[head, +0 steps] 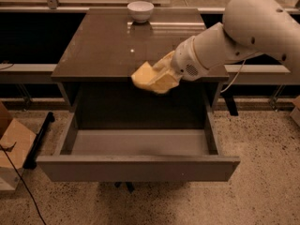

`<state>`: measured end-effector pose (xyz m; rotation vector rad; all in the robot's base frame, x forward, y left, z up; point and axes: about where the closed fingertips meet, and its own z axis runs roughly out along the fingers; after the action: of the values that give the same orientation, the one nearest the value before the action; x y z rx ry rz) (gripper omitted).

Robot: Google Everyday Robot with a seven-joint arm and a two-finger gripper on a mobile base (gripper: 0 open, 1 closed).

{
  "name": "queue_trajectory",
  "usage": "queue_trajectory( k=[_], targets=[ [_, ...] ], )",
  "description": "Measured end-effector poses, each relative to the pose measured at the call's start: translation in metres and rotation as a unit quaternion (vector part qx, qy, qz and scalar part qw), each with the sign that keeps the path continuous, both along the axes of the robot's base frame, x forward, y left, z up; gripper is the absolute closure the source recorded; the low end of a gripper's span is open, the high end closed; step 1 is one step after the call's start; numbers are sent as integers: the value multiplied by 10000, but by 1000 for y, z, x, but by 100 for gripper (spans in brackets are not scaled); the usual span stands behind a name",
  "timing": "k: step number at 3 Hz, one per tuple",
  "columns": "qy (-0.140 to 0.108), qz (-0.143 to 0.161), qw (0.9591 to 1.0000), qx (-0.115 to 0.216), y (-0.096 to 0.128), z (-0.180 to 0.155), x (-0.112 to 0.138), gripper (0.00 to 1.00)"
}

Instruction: Place sponge into top drawer

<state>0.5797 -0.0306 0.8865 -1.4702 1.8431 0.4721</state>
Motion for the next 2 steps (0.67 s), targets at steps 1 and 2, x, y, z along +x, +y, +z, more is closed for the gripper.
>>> queue_trajectory(
  k=[1, 2],
  targets=[
    [406, 163, 9987, -260, 12, -56, -41, 100],
    [635, 232, 9971, -346, 23, -93, -50, 100]
  ],
)
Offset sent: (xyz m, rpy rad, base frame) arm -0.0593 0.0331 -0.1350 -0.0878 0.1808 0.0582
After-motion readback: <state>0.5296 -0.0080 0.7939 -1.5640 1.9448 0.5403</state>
